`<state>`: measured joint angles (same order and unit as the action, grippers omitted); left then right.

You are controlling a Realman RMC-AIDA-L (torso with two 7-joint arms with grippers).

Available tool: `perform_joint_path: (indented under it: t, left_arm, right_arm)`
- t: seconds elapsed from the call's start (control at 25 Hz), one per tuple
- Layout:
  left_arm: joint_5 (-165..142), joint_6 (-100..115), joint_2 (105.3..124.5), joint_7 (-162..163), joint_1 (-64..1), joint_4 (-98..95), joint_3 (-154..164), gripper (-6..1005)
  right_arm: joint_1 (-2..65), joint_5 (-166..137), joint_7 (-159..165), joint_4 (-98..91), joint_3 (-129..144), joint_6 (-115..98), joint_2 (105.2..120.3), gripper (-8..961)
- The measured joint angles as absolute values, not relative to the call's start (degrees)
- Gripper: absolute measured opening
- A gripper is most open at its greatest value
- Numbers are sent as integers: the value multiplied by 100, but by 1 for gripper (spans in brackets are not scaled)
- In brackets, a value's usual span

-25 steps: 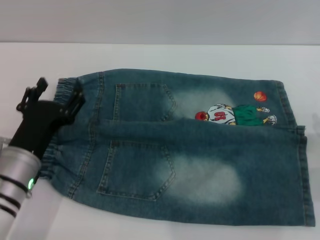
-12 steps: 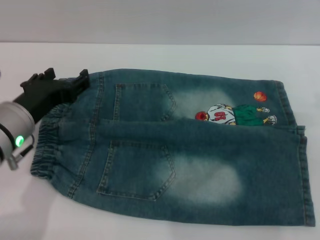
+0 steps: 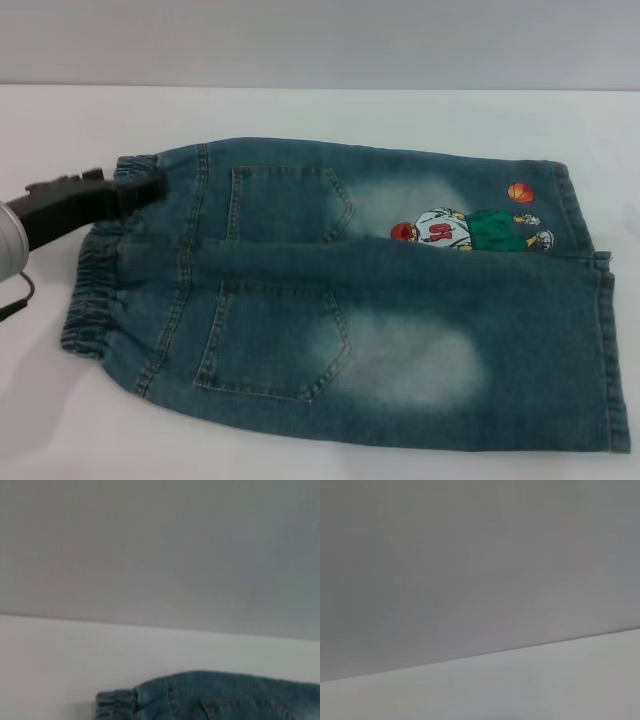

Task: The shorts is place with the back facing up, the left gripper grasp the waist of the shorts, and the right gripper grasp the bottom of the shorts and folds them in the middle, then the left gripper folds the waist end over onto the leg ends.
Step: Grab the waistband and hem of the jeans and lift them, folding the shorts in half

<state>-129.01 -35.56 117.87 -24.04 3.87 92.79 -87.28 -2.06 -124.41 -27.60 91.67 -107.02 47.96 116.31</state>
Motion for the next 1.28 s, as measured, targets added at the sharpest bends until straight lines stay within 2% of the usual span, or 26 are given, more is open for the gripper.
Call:
perform_joint_path:
  t: [0.16, 0.24, 0.76, 1.28]
  left_arm:
    - [-12938, -3740, 11784, -2364, 346, 9270, -8803, 829]
    - [-13463, -4499, 11790, -2047, 238, 9454, -8970, 830]
    - [-14699, -6207, 11791, -1496, 32, 9895, -9194, 829]
    - [-15394, -6930, 11803, -1078, -355, 9377, -9260, 829]
  right_arm:
    - [31, -12969, -2305, 9459, -10715, 5456, 11652, 612]
    - [123, -13023, -2261, 9588, -10715, 5836, 11656, 612]
    - [-33, -13504, -2147, 10306, -10817, 6998, 11863, 612]
    - [-73, -13495, -2164, 10379, -10786, 6984, 11874, 612]
